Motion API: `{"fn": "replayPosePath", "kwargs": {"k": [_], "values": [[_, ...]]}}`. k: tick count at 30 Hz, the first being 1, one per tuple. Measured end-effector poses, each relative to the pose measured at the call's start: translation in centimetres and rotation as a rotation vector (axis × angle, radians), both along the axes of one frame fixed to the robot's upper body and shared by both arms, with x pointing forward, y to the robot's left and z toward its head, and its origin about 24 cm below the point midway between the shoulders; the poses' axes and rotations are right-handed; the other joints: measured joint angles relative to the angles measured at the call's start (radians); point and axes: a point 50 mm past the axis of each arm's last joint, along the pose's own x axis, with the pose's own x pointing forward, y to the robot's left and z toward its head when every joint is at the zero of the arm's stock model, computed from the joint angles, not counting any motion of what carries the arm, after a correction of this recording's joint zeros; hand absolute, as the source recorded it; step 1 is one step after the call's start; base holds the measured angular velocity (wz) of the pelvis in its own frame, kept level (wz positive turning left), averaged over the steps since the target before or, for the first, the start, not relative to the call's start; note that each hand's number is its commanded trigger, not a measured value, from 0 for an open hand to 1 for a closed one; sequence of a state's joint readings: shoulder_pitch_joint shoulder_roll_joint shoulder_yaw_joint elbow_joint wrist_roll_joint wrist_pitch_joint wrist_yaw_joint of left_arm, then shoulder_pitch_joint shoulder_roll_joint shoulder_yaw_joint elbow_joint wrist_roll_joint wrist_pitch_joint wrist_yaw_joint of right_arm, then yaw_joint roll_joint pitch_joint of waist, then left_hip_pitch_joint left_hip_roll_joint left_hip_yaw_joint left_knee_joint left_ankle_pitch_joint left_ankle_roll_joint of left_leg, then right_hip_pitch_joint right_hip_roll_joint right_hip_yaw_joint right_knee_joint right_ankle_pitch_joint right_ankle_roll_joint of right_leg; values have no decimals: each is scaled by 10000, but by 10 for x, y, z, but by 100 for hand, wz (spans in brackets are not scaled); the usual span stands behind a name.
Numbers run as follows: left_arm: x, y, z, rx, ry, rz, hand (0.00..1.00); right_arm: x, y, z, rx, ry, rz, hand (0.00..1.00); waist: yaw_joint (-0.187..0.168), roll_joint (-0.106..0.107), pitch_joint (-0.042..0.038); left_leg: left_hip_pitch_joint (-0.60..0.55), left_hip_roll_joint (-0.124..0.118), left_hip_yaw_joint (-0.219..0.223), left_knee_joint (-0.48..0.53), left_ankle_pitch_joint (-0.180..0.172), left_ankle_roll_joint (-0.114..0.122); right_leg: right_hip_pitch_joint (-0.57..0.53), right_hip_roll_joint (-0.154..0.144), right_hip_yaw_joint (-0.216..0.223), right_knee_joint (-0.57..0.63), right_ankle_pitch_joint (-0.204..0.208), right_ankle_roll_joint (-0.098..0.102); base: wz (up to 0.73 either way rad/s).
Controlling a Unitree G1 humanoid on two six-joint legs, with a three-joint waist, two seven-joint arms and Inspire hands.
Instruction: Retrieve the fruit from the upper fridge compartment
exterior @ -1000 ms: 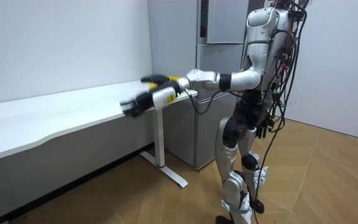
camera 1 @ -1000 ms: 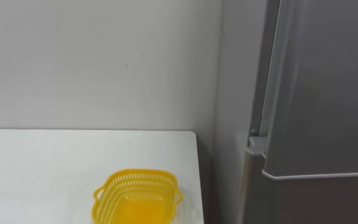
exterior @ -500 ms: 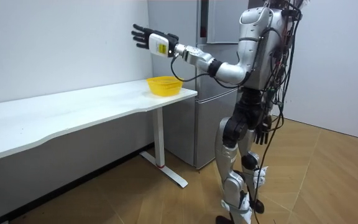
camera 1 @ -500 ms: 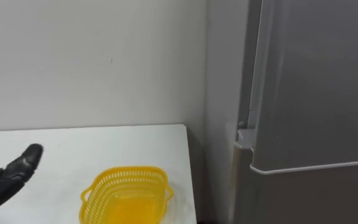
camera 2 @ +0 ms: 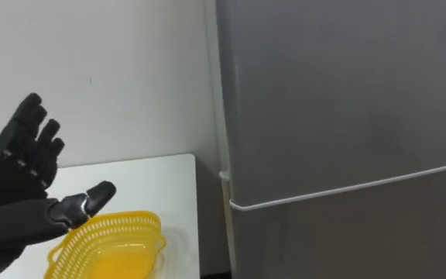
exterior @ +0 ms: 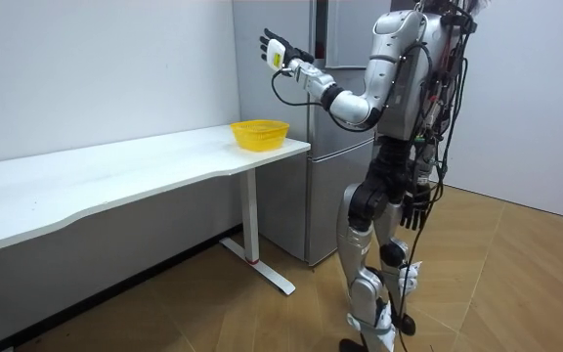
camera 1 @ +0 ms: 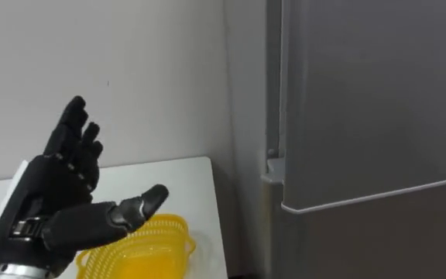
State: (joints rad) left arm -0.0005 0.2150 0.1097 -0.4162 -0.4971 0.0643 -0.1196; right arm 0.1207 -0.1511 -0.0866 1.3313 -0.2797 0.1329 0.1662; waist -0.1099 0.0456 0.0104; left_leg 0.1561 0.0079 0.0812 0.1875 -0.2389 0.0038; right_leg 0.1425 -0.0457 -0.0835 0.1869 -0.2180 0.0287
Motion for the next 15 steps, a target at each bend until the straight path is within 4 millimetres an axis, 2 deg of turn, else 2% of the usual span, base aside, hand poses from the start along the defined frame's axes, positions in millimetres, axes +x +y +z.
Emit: {"fn": "replayPosePath", "kwargs": {"k": [4,10,15], "values": [[1,-18,1,347,-123,-1411,0,3,-2,0,-79,31,455,0,-229,-25,-1,-94,0,7,1,0,0,-88,5,14,2,1,-4,0],[2,-34,15,767,-891,-2735,0,1,-4,1,-154,88,512,0,-247,35,-47,-114,19,89,3,0,0,-156,17,70,33,14,-14,-3],[0,-48,13,936,-907,-3686,0,7,-5,1,-171,-23,720,0,-316,43,-45,27,32,87,8,1,-1,-1,19,31,10,15,-15,-1]]}}
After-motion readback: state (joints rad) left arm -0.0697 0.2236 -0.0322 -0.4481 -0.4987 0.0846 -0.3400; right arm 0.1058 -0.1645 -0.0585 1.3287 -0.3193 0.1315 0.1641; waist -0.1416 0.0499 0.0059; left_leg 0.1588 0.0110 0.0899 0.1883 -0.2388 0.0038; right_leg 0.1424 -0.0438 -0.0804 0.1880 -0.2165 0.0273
